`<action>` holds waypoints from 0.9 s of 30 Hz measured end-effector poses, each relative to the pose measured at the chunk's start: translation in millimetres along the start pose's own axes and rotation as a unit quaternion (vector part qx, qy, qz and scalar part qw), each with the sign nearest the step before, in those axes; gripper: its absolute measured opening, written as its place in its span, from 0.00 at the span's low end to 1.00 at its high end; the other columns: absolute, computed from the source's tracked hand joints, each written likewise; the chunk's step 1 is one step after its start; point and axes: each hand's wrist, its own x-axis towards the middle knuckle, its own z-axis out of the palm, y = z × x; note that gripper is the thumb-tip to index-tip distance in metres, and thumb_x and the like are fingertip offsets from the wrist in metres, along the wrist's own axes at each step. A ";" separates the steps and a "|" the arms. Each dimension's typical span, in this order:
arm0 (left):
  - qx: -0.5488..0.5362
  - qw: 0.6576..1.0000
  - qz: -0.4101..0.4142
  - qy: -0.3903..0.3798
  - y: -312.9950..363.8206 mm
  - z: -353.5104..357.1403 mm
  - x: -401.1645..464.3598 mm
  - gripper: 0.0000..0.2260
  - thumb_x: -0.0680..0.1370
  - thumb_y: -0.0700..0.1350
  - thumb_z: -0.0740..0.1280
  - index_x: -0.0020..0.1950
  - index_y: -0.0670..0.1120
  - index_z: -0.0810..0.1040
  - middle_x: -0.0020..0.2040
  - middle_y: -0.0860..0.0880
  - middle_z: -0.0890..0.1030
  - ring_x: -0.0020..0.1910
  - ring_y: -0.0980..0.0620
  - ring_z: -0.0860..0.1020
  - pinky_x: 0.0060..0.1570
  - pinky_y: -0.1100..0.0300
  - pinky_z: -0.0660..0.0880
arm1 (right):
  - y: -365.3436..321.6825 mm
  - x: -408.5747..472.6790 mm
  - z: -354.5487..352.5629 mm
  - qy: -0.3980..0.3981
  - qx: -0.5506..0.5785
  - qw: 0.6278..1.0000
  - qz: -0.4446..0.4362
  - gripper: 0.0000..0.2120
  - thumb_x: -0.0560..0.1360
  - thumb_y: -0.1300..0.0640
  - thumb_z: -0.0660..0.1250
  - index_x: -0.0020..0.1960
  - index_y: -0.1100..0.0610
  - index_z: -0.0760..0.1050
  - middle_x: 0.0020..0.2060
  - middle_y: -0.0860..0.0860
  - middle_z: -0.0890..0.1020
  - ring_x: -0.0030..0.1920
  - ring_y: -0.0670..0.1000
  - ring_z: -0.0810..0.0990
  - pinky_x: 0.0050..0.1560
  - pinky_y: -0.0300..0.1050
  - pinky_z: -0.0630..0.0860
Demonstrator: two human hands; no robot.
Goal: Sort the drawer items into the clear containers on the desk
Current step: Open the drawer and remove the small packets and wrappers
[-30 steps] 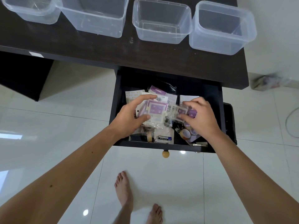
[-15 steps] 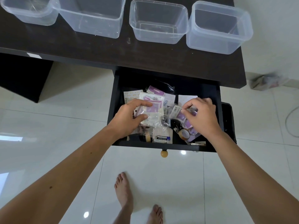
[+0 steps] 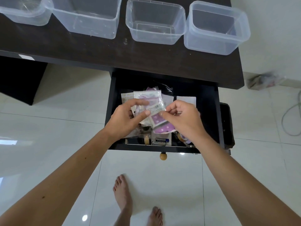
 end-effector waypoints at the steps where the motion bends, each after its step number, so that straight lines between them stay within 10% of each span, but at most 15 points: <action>1: -0.008 1.000 -0.003 0.006 2.3 0.6 -0.9 0.18 0.77 0.55 0.75 0.65 0.55 0.80 0.70 0.57 0.78 0.50 0.57 0.85 0.50 0.57 0.84 | -1.5 -1.4 5.9 -0.006 0.001 1.000 0.001 0.08 0.74 0.52 0.81 0.44 0.52 0.83 0.36 0.50 0.86 0.36 0.47 0.85 0.39 0.40 0.82; 10: 0.067 0.995 -0.032 0.063 17.9 -37.2 -20.5 0.09 0.81 0.42 0.73 0.58 0.54 0.80 0.52 0.53 0.82 0.34 0.63 0.82 0.25 0.68 0.76 | 2.8 11.8 2.1 0.062 0.005 0.998 0.030 0.09 0.75 0.48 0.80 0.50 0.51 0.86 0.39 0.46 0.85 0.35 0.38 0.80 0.39 0.35 0.78; 20: -0.069 0.995 -0.014 0.074 -9.7 -76.7 -24.6 0.12 0.79 0.38 0.75 0.55 0.53 0.82 0.65 0.54 0.84 0.55 0.49 0.87 0.52 0.52 0.85 | 13.8 57.7 30.7 0.125 -0.140 0.974 0.126 0.24 0.73 0.32 0.74 0.37 0.53 0.86 0.30 0.49 0.84 0.45 0.53 0.84 0.60 0.54 0.79; 27: -0.091 0.993 -0.006 0.068 -12.8 -75.7 -24.5 0.12 0.80 0.36 0.73 0.57 0.51 0.81 0.67 0.53 0.83 0.58 0.50 0.86 0.54 0.56 0.84 | 13.3 59.6 24.2 0.127 -0.077 0.982 0.117 0.10 0.75 0.41 0.76 0.41 0.46 0.86 0.33 0.41 0.85 0.47 0.50 0.86 0.60 0.56 0.82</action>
